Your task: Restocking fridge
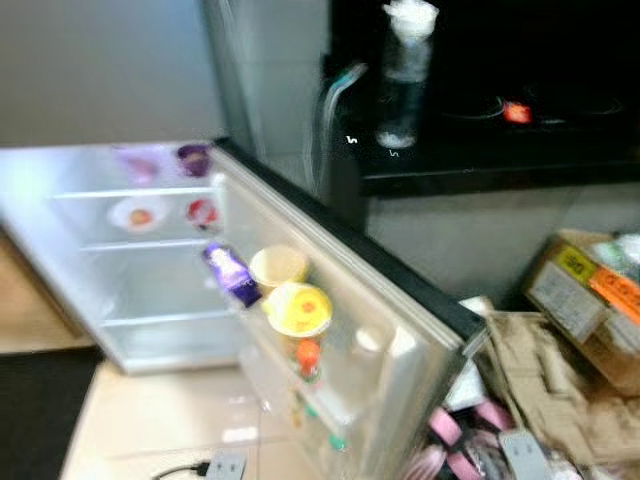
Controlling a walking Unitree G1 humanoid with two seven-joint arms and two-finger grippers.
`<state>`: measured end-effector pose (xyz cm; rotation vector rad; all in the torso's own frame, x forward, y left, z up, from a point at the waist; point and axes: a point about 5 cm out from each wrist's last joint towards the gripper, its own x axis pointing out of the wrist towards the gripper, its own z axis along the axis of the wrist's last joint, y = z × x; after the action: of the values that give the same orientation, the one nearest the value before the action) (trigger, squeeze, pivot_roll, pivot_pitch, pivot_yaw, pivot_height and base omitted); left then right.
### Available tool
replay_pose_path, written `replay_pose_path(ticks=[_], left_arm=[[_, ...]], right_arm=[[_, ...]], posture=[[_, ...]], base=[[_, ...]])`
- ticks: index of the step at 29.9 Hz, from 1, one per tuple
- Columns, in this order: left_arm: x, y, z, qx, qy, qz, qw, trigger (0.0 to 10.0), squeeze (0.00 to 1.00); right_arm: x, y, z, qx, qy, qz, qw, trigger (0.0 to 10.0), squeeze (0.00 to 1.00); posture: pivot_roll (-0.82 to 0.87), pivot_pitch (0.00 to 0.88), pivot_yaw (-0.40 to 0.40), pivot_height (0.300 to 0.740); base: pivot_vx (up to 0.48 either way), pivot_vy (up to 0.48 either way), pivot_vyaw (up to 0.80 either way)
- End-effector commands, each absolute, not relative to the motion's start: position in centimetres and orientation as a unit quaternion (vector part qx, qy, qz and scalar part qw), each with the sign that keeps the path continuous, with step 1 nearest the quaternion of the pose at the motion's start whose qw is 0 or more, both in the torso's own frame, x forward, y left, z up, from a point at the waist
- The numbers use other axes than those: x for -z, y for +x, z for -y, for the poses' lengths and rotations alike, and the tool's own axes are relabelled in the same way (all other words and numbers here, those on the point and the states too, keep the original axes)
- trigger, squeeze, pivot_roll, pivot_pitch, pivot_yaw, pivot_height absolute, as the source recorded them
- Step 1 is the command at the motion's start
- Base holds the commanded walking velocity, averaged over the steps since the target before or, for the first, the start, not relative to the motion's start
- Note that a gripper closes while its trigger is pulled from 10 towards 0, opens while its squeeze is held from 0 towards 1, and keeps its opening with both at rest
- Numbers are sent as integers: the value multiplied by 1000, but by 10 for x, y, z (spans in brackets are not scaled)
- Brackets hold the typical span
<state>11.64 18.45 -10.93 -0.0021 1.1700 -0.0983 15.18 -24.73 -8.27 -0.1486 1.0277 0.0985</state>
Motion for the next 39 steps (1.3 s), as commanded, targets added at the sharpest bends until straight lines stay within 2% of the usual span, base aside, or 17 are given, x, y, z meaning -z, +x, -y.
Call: replay_pose_path(ticks=[1, 3, 14, 39], left_arm=[[116, 95, -181, 55, -4, -590, 806, 10000, 0], [116, 95, -182, 56, -4, -590, 805, 10000, 0], [116, 94, -183, 56, -1, -592, 804, 10000, 0], [116, 92, -183, 65, 10, -597, 799, 10000, 0]], right_arm=[[85, 144, 249, -38, -70, -501, 862, 10000, 0], [86, 143, 250, -30, -74, -502, 861, 10000, 0], [87, 141, 251, -25, -86, -511, 855, 10000, 0], [86, 146, 249, -29, -91, -509, 856, 10000, 0]], posture=[[-87, 0, -55, 740], [-87, 0, -55, 740], [-84, 0, -54, 740], [-84, 0, -56, 740]], base=[[0, 0, 800], [0, 0, 800], [0, 0, 0], [-297, 0, 0]])
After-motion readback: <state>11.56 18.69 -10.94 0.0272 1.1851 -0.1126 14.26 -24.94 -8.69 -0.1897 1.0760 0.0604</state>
